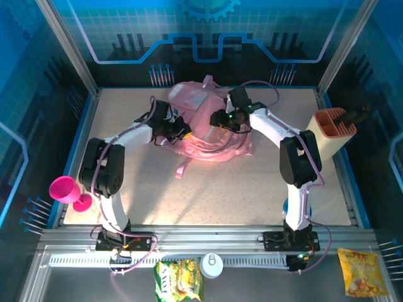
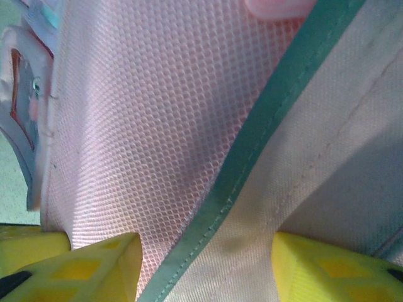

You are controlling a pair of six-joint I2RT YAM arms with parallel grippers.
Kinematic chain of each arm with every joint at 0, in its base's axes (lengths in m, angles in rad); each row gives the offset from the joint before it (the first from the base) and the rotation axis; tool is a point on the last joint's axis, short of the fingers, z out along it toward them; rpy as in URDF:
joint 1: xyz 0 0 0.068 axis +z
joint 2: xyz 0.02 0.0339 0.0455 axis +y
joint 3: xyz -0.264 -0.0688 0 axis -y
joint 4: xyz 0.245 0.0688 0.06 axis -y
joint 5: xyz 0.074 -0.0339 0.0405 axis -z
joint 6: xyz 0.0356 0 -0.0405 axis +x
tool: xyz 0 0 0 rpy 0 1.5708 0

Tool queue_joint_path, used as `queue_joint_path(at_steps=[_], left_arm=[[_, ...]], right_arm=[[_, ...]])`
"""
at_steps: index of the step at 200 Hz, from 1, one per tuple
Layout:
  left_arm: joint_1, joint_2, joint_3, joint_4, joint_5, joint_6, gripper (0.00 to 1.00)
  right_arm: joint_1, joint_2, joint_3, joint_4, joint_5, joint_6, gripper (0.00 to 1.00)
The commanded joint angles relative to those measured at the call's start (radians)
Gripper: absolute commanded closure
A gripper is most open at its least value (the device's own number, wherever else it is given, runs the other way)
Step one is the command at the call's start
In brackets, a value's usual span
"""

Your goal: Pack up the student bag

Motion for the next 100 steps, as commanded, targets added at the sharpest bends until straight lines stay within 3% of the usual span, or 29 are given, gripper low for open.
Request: queue_joint_path(at_steps=[1, 54, 100], left_arm=[[-0.028, -0.032, 0.000, 0.030, 0.096, -0.032, 1.00], [-0.043, -0.038, -0.002, 0.118, 0.106, -0.124, 1.00], [-0.057, -0.059, -0.013, 0.171, 0.100, -0.181, 1.00]], right_arm=[[-0.005, -0.128, -0.076, 0.047, 0.047, -0.004, 0.42], [0.075, -0.431, -0.431, 0.165, 0.160, 0.194, 0.40], [0.214, -0.477, -0.550, 0.301, 0.320, 0.389, 0.41]])
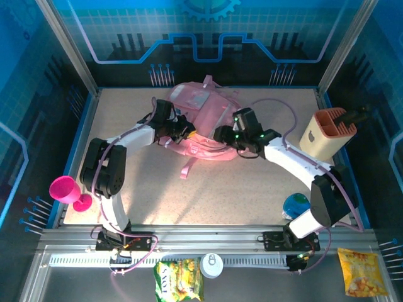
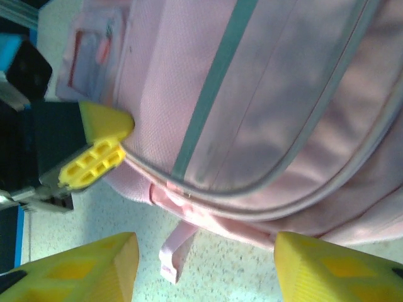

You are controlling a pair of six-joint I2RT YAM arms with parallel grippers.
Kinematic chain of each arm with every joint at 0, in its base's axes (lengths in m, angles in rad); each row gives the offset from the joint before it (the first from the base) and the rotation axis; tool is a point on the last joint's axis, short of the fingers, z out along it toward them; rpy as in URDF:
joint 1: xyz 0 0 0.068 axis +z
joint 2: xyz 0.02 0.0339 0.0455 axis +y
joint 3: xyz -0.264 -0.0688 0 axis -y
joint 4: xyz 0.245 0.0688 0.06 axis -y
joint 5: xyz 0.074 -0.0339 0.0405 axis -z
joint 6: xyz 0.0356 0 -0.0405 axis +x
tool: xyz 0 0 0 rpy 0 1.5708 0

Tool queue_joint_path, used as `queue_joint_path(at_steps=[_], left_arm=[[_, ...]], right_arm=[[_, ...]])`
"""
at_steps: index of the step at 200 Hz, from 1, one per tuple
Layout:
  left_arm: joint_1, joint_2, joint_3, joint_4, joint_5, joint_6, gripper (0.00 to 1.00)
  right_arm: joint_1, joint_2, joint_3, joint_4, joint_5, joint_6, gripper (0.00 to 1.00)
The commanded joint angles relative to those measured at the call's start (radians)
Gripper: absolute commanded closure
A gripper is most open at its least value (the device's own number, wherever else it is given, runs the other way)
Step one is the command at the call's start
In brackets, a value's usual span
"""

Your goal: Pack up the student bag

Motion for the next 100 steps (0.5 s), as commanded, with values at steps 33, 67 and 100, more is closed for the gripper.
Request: queue_joint_path(at_steps=[33, 67, 100], left_arm=[[-0.035, -0.063, -0.004, 0.099, 0.083, -0.055, 1.00], [-0.040, -0.065, 0.002, 0.102, 0.085, -0.058, 1.00], [-0.042, -0.065, 0.005, 0.100, 0.089, -0.058, 1.00]], right_arm=[[0.115, 0.068, -0.031, 0.187, 0.182, 0.183, 0.48], [0.123, 0.144, -0.005, 0.239, 0.204, 0.207, 0.56], [0.136, 0.185, 0.014, 0.260, 0.217, 0.210, 0.58]])
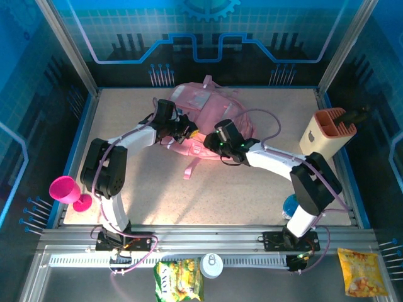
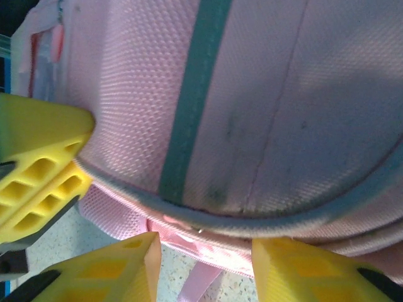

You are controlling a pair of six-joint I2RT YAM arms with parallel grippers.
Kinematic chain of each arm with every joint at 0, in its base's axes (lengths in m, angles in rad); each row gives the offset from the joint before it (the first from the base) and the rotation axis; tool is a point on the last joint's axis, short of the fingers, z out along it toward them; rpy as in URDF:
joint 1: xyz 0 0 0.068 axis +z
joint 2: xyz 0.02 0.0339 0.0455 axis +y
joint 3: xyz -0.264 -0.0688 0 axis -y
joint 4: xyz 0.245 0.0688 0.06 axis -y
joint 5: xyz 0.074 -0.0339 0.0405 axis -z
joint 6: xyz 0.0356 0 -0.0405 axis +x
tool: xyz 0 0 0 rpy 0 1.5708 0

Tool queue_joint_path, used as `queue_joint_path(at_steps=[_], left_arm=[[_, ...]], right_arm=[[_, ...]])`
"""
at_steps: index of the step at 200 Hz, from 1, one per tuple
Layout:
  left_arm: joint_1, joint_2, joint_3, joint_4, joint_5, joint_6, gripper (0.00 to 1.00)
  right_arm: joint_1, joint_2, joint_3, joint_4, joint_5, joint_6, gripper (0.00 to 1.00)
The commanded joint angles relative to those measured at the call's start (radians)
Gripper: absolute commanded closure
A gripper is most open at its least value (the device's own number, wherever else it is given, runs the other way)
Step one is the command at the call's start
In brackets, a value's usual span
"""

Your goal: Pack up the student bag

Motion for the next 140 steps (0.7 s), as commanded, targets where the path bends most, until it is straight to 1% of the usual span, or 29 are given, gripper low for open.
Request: queue_joint_path(at_steps=[1, 33, 69, 96, 112, 140], left_arm=[[-0.023, -0.062, 0.006, 0.068, 0.088, -0.006, 1.00], [-0.025, -0.060, 0.007, 0.070, 0.088, -0.008, 1.00], [-0.029, -0.058, 0.009, 0.069, 0.094, -0.006, 1.00], [-0.029, -0.061, 0.009, 0.064, 0.094, -0.003, 1.00], [-0.029, -0.063, 0.007, 0.056, 0.087, 0.004, 1.00], [-0.025, -0.063, 0.008, 0.045, 0.073, 0.014, 1.00]], right_arm=[[0.019, 0.022, 0.040, 0.060, 0.054, 0.018, 0.58], [0.019, 0.056, 0.061, 0.084, 0.082, 0.013, 0.63], [0.019, 0.084, 0.079, 0.109, 0.086, 0.021, 0.68], [0.020, 0.093, 0.090, 0.074, 0.107, 0.033, 0.74], [0.019, 0.085, 0.088, 0.039, 0.135, 0.036, 0.79], [0.020, 0.056, 0.085, -0.038, 0.186, -0.040, 0.84]])
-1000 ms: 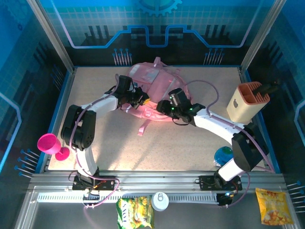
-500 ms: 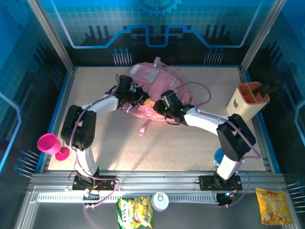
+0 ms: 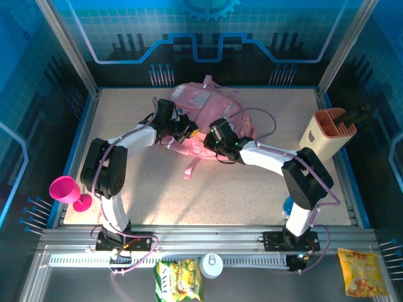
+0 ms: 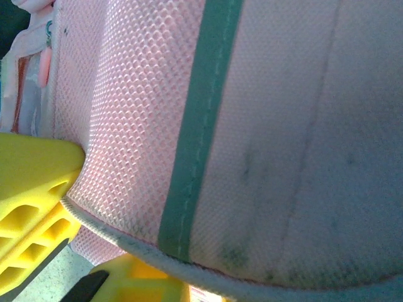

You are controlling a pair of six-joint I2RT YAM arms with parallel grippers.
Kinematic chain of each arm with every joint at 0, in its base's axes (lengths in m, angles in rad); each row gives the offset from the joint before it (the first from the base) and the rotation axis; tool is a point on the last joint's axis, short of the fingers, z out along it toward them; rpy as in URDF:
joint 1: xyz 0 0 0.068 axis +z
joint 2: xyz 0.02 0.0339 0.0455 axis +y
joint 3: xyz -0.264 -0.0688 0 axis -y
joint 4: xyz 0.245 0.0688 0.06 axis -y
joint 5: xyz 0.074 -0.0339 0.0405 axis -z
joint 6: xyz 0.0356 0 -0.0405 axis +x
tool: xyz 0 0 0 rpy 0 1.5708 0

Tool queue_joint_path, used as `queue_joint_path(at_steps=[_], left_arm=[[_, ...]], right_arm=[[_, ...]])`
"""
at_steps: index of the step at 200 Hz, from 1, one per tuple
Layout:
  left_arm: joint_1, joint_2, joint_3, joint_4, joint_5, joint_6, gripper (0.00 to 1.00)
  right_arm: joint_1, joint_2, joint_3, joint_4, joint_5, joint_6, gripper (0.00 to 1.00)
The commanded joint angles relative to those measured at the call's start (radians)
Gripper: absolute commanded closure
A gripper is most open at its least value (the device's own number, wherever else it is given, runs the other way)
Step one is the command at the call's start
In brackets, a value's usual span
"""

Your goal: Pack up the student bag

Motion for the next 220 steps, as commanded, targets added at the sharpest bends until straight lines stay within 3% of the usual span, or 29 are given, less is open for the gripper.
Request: queue_joint_path(at_steps=[1, 54, 98, 160, 220], left_arm=[[-0.024, -0.063, 0.008, 0.035, 0.074, 0.013, 1.00], [-0.002, -0.065, 0.015, -0.001, 0.063, 0.048, 1.00], [-0.001, -0.064, 0.040, -0.049, 0.052, 0.088, 1.00], [0.004, -0.061, 0.043, -0.064, 0.052, 0.099, 1.00], [0.015, -0.066, 0.044, -0.094, 0.038, 0.122, 1.00]], right_arm=[[0.005, -0.018, 0.028, -0.060, 0.107, -0.064, 0.84], [0.003, -0.144, -0.099, -0.072, 0.261, -0.314, 0.92], [-0.031, -0.169, -0.117, -0.091, 0.269, -0.484, 0.94], [-0.148, -0.180, -0.126, -0.100, 0.135, -0.601, 0.96], [-0.242, -0.104, -0.016, -0.179, -0.140, -0.795, 1.00]])
